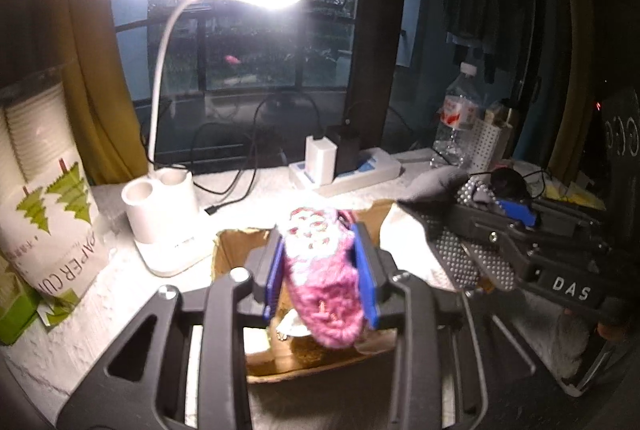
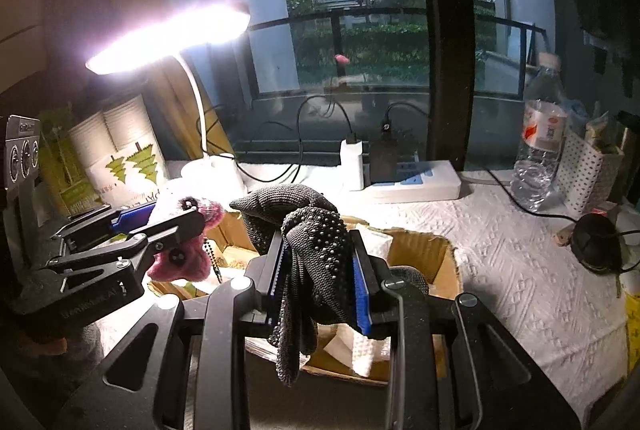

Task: Organize soft objects
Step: 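Carry the pink plush toy and gloves up over the cardboard box, then lower the plush toy and gloves into the box and open both grippers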

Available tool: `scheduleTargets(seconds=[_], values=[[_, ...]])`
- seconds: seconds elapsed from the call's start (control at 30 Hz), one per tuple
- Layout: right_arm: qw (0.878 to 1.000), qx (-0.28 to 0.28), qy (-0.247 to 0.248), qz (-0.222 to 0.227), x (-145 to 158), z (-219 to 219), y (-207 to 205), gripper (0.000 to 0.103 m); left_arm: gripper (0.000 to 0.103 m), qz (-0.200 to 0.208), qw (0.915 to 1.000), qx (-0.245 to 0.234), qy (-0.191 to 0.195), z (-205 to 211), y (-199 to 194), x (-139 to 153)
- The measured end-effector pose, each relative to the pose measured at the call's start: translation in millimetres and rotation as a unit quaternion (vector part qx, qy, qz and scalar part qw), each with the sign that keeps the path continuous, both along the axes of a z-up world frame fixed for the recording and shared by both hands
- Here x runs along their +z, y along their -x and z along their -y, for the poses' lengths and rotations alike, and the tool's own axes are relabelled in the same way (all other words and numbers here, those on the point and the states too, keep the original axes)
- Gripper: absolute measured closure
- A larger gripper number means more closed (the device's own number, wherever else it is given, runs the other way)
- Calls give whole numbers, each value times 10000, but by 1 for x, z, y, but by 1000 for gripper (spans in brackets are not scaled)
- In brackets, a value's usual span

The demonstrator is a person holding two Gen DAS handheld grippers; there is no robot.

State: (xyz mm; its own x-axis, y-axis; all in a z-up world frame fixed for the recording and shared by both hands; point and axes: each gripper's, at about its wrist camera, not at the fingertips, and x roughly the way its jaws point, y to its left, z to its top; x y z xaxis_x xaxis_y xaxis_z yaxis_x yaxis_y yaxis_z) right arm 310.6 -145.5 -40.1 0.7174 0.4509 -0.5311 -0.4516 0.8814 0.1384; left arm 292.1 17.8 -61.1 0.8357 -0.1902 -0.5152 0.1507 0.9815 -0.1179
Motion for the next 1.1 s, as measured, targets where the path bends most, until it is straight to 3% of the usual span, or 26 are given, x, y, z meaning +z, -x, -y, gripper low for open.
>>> scheduleTargets(seconds=[0.53, 0.93, 1.03, 1.1], values=[[9985, 145, 200, -478, -39, -16, -22, 72, 69, -468, 9987, -188, -18, 11, -20, -35], [9956, 80, 351, -866, -58, -20, -34, 72, 66, -813, 9965, 0, -201, 10, -30, -53], [9953, 62, 336, -910, -59, -18, -34, 71, 63, -845, 9962, 30, -213, 9, -30, -52], [9953, 54, 344, -908, -58, -18, -34, 68, 49, -853, 9961, 86, -217, 8, -30, -50]])
